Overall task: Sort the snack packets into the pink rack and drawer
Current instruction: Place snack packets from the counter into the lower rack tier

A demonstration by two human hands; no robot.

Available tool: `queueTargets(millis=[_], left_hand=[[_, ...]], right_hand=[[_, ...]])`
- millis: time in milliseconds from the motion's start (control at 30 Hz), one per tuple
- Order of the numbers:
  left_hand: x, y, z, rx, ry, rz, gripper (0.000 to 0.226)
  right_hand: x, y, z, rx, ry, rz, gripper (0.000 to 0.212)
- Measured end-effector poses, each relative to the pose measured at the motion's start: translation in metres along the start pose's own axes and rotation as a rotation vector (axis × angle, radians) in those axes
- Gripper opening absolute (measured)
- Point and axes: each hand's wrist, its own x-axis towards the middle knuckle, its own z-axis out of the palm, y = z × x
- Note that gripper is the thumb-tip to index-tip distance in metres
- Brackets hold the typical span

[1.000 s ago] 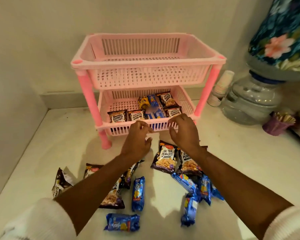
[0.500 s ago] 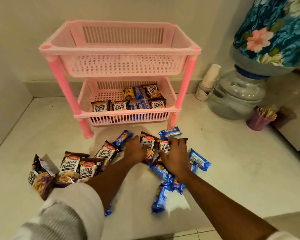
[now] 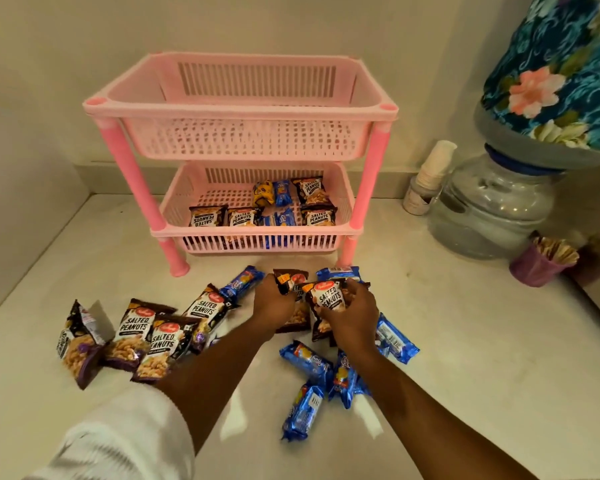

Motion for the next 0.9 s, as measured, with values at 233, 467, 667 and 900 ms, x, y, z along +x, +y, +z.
queueTargets(millis=[233, 467, 667, 900], left_hand=[[-0.039, 0.024, -0.015, -0.354, 0.095, -0.025, 0.028], [-0.051, 0.041, -0.049, -0.599, 0.099, 0.059, 0.028], [-0.042, 0.034, -0.079, -0.407, 0.173, 0.218, 0.038], [-0.007, 0.038, -0.123, -0.207, 0.324, 0.255, 0.042]], right_hand=[[0.002, -0.040, -0.005, 0.321, -0.144, -0.009, 0.091], [-0.002, -0.094, -0.005, 0.520, -0.402, -0.032, 0.082], [-0.010, -0.117, 0.012, 0.535, -0.593, -0.002, 0.061], [0.000, -0.149, 0.047, 0.630, -0.553, 0.086, 0.045]])
